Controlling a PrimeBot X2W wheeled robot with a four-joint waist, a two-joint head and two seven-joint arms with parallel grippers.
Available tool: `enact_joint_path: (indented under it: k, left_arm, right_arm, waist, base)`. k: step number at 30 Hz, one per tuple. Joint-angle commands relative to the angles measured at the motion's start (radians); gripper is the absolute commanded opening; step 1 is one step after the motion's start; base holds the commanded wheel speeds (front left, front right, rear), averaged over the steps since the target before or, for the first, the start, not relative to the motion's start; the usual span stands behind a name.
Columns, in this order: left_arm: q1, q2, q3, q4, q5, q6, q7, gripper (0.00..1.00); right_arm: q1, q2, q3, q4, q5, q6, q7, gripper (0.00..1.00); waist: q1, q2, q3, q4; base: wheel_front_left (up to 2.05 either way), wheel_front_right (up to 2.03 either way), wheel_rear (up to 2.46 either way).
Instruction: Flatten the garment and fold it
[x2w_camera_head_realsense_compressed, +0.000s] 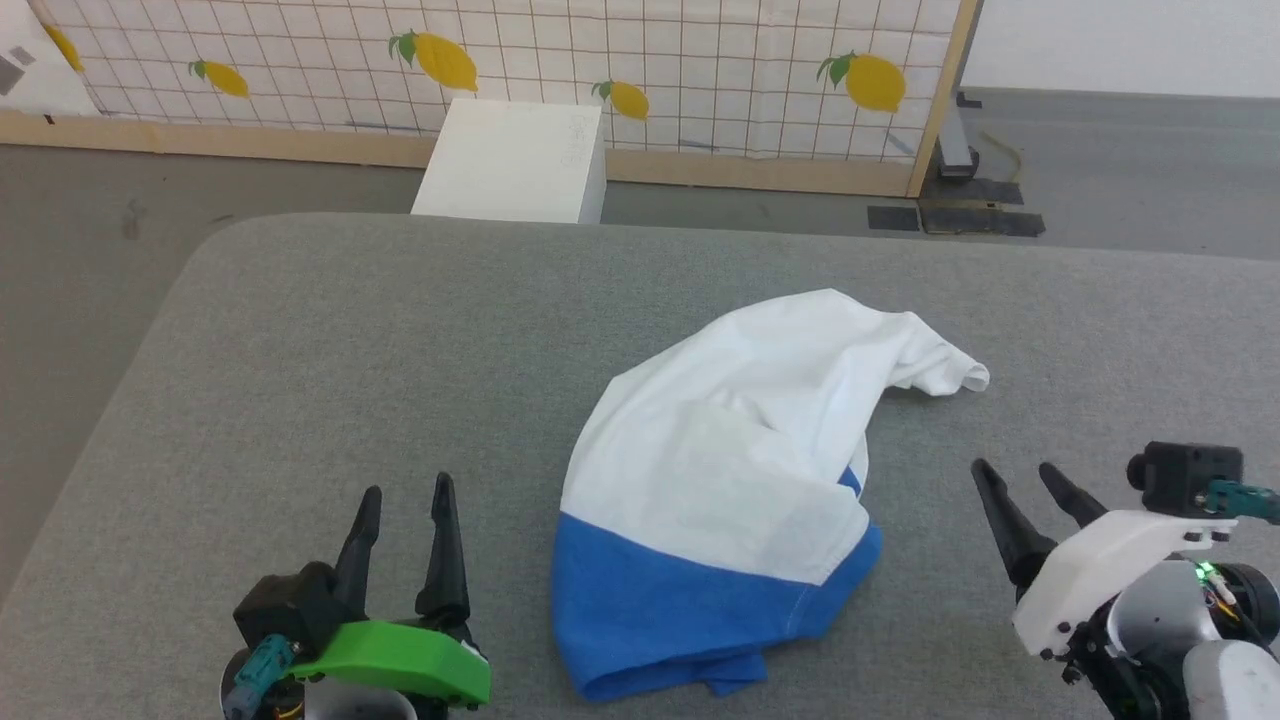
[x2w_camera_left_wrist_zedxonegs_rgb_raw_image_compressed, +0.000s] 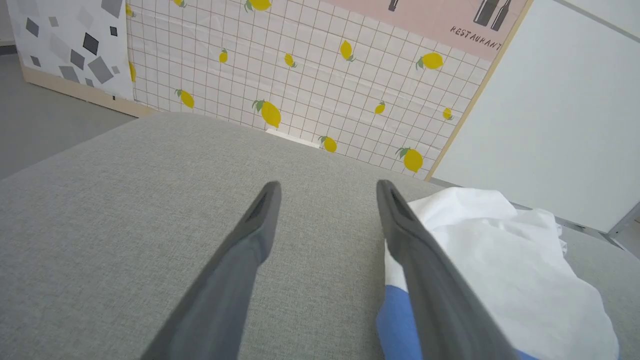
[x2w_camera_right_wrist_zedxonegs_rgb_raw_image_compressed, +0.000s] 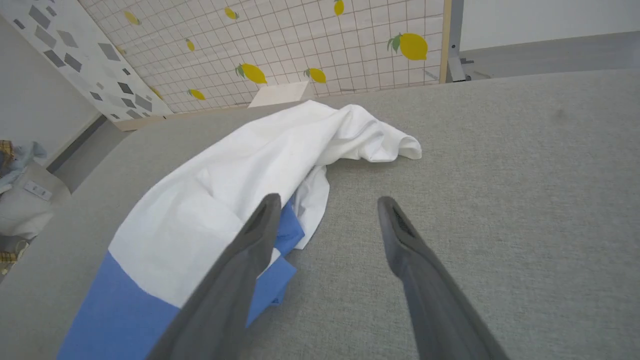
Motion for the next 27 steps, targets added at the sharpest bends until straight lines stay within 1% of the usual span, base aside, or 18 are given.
enact_joint_path:
  k: [1, 6, 13, 16, 20, 26, 27]
  left_arm:
    - [-0.011, -0.003, 0.001, -0.006, -0.005, 0.0, -0.004, 1.0]
    - [-0.035, -0.003, -0.013, -0.013, -0.008, 0.001, -0.004, 1.0]
    - [-0.071, -0.003, -0.037, -0.006, -0.018, 0.0, -0.004, 1.0]
    - [-0.083, -0.003, -0.046, -0.005, -0.025, 0.002, -0.004, 1.0]
    - [-0.093, -0.003, -0.052, -0.006, -0.03, 0.005, -0.004, 1.0]
    - [-0.101, -0.003, -0.062, -0.004, -0.038, 0.008, -0.004, 1.0]
    - [-0.103, -0.003, -0.063, -0.004, -0.04, 0.008, -0.004, 1.0]
  right_arm:
    - [-0.017, 0.007, 0.004, 0.021, -0.04, -0.001, 0.015, 1.0]
    - [-0.127, 0.016, 0.052, 0.127, -0.139, -0.001, 0.063, 1.0]
    - [-0.289, 0.011, 0.155, 0.324, -0.221, -0.001, 0.143, 1.0]
    - [-0.337, 0.004, 0.185, 0.398, -0.246, -0.001, 0.166, 1.0]
    - [-0.375, -0.003, 0.211, 0.47, -0.267, -0.001, 0.168, 1.0]
    - [-0.396, -0.011, 0.237, 0.553, -0.263, -0.001, 0.171, 1.0]
    - [-0.399, -0.011, 0.239, 0.563, -0.257, -0.001, 0.17, 0.64]
  waist:
    - [0.0, -0.0001, 0.016, -0.001]
    - [0.0, -0.0001, 0.067, 0.015]
    - [0.0, -0.0001, 0.135, 0.056]
    - [0.0, -0.0001, 0.157, 0.074]
    - [0.0, -0.0001, 0.177, 0.091]
    - [0.0, -0.0001, 0.194, 0.1]
    - [0.0, -0.0001, 0.195, 0.1]
  base:
    - [0.0, 0.0, 0.0]
    - [0.0, 0.0, 0.0]
    - [0.0, 0.0, 0.0]
    - [0.0, 0.0, 0.0]
    - [0.0, 0.0, 0.0]
    - [0.0, 0.0, 0.0]
    - [0.0, 0.0, 0.0]
